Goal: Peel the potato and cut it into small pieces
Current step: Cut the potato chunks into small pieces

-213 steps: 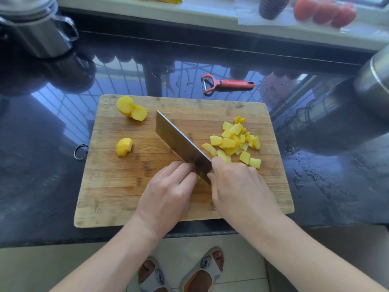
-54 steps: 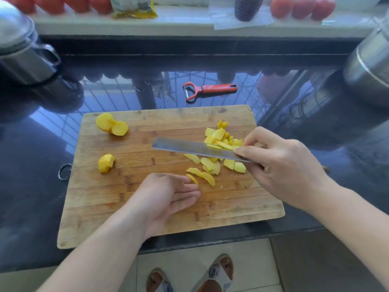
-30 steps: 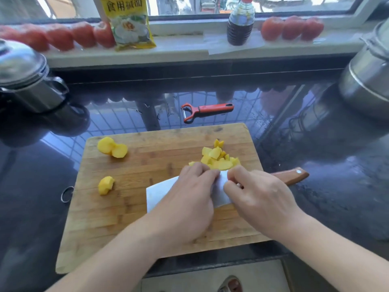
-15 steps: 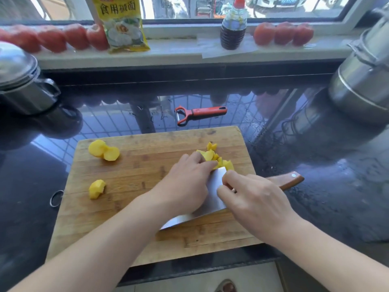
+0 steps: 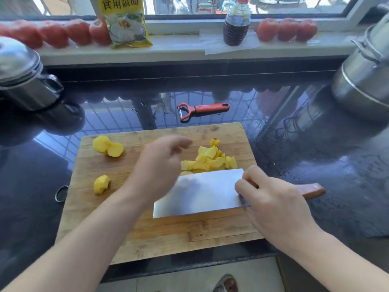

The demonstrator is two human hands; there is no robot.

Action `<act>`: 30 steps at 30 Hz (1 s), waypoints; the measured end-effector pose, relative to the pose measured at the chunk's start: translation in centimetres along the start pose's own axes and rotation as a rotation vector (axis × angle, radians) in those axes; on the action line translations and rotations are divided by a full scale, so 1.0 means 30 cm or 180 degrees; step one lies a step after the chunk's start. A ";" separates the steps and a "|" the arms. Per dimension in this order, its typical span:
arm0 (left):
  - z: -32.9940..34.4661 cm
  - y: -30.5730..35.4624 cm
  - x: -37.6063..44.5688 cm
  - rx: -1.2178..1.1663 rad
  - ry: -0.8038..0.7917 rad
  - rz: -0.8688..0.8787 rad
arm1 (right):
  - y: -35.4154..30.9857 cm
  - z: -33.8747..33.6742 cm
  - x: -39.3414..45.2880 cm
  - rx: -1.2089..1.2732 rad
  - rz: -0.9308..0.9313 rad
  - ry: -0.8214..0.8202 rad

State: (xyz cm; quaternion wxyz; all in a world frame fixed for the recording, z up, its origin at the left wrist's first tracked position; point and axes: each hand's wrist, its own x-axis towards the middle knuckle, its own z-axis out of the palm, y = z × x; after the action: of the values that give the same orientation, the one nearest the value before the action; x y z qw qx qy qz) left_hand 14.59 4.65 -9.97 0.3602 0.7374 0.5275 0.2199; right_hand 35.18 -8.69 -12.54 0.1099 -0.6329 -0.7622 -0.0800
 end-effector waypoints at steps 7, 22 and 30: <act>-0.225 -0.244 -0.141 0.0624 0.1385 -0.0972 | -0.116 -0.097 0.020 0.1546 0.1028 -0.0377; -0.141 -0.367 -0.178 0.1052 0.0129 -0.0856 | -0.171 -0.061 0.061 0.1452 0.1719 -0.1030; -0.064 -0.305 -0.199 0.0758 -0.0253 -0.0335 | -0.174 -0.069 0.070 0.1740 0.1884 -0.0804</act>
State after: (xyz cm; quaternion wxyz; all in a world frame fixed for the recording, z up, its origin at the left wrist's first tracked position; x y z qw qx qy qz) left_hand 5.51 1.32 -15.39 0.3018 0.7543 0.5731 0.1071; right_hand 29.82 -8.21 -9.90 0.1977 -0.7769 -0.5483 0.2383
